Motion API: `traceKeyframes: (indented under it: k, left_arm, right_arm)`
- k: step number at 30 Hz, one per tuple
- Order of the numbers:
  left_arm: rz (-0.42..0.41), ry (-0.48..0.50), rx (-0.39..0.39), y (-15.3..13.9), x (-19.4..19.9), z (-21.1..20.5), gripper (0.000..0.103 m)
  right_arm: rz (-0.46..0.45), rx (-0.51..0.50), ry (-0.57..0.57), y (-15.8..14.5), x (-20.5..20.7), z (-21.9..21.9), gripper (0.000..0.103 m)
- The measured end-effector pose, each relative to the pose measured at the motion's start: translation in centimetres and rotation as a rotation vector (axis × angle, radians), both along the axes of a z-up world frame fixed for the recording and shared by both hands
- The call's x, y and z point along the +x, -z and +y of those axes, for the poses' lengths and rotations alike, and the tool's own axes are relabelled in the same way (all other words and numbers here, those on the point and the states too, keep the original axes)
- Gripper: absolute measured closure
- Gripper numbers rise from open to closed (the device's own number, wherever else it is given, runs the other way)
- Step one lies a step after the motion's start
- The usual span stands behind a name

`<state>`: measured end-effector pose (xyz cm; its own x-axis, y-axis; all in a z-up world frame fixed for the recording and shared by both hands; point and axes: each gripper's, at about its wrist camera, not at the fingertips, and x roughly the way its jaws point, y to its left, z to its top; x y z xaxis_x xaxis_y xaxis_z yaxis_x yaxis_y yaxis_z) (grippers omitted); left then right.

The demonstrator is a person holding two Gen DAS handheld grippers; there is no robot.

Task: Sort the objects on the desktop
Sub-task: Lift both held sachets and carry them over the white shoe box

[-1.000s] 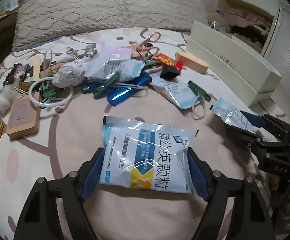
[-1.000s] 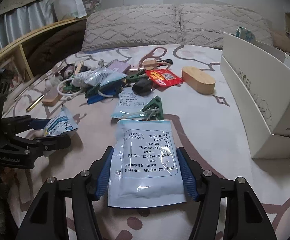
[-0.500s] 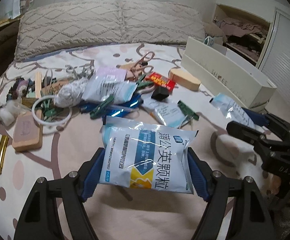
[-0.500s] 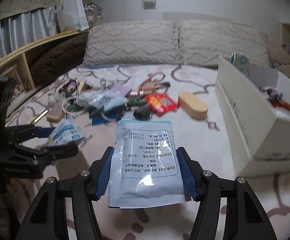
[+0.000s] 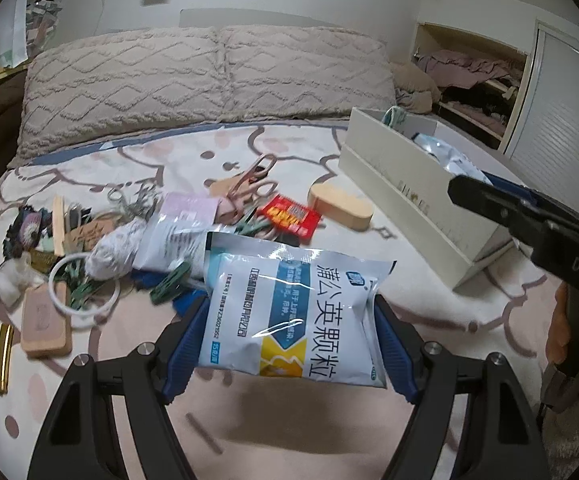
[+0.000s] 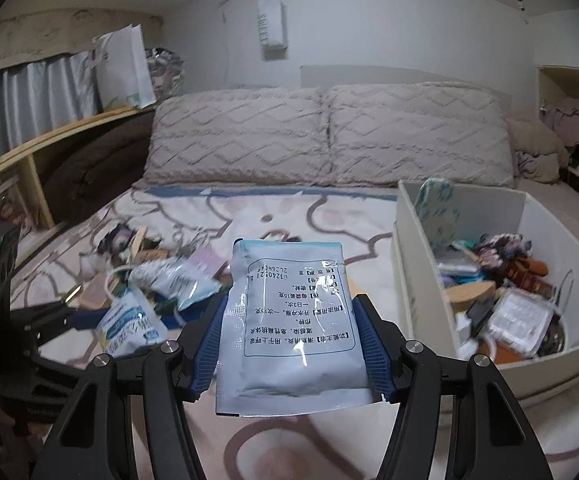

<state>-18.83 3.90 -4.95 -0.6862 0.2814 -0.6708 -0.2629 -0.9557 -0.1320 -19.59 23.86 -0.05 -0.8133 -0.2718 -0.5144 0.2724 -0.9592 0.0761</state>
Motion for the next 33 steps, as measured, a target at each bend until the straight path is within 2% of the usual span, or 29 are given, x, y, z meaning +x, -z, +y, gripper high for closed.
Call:
traceKeyframes:
  k: [8, 18, 33]
  left_arm:
    - [0.012, 0.032, 0.029, -0.8, -1.7, 2.8, 0.025]
    - [0.03, 0.064, 0.059, -2.2, -4.1, 6.5, 0.025]
    - [0.039, 0.152, 0.061, -3.8, -6.9, 13.5, 0.025]
  right_arm:
    - [0.034, 0.027, 0.039, -1.9, -2.0, 1.8, 0.04]
    - [0.069, 0.018, 0.15, -3.6, -4.6, 6.8, 0.04]
    - [0.053, 0.047, 0.32, -4.0, -6.4, 14.5, 0.04]
